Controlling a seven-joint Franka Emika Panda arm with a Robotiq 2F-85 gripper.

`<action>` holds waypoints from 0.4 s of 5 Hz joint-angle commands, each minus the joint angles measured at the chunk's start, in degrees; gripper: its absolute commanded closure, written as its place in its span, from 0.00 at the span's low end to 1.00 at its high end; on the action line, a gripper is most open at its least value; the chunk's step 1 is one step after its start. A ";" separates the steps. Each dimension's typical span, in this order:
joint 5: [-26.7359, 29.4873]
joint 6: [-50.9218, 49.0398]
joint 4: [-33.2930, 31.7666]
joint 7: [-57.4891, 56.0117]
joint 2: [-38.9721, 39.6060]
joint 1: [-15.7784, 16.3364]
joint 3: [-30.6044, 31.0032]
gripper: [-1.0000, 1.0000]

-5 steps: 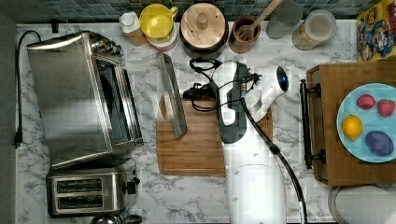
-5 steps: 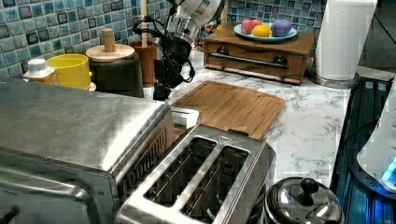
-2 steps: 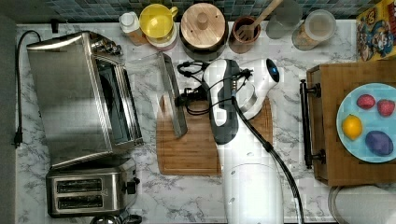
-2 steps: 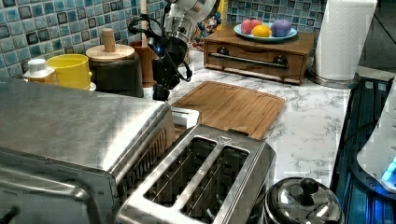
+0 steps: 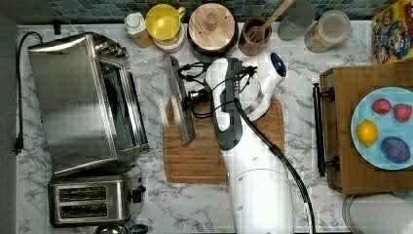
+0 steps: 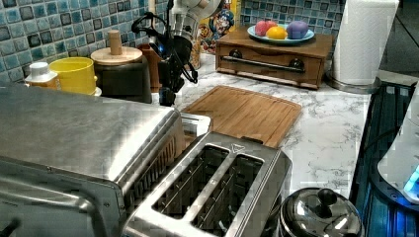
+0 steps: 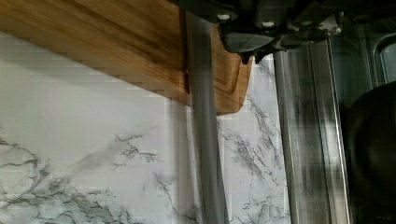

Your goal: Close the oven.

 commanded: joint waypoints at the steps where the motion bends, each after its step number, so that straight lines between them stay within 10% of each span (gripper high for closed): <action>1: 2.79 -1.85 4.37 -4.32 -4.10 2.97 5.66 1.00; 2: 3.20 -1.18 1.96 -3.84 -8.37 4.63 7.09 1.00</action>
